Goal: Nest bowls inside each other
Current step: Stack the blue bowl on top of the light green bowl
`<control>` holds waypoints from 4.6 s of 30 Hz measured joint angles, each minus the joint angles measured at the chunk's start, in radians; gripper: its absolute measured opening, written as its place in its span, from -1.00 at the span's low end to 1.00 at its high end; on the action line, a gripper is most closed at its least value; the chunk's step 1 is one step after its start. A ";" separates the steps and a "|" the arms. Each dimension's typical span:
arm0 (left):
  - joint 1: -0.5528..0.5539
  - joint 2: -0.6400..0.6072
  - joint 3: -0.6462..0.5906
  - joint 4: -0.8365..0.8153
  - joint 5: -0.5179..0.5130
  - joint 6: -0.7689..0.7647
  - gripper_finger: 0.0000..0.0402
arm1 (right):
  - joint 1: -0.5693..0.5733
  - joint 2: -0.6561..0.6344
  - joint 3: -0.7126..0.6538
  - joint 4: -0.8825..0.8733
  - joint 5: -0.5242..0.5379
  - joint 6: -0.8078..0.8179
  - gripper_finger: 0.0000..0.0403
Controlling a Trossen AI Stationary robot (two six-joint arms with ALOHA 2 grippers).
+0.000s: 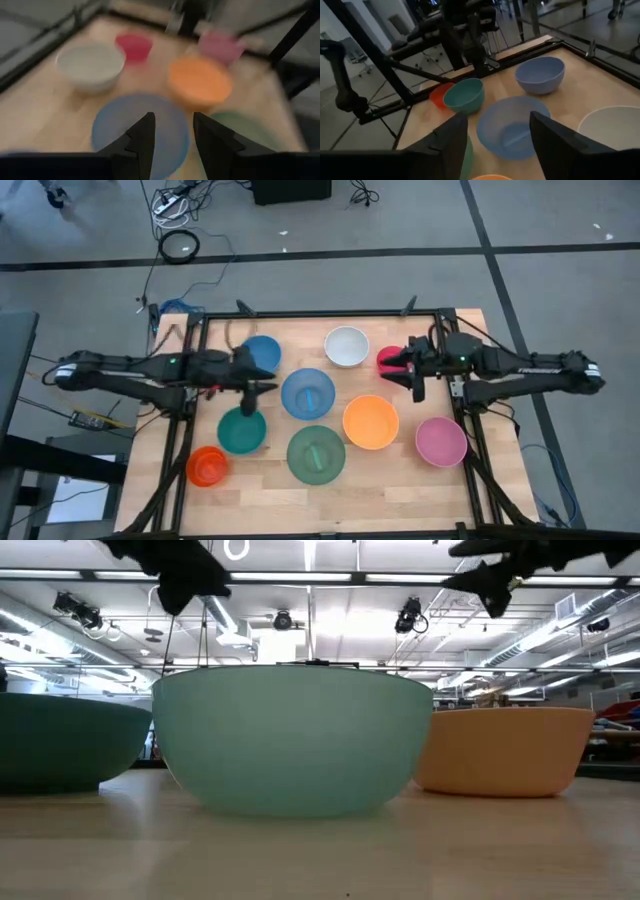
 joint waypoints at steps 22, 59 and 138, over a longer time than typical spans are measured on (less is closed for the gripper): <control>-0.042 0.558 0.301 -0.544 -0.055 0.445 -0.29 | 0.270 0.060 0.331 -0.457 0.476 -0.037 -0.07; -0.101 0.559 0.238 -0.313 -0.036 0.784 -0.29 | 0.312 0.160 0.331 -0.543 0.475 0.056 -0.08; -0.358 0.899 0.635 -0.351 0.338 0.244 -0.73 | 0.313 0.160 0.329 -0.768 0.654 0.232 -0.08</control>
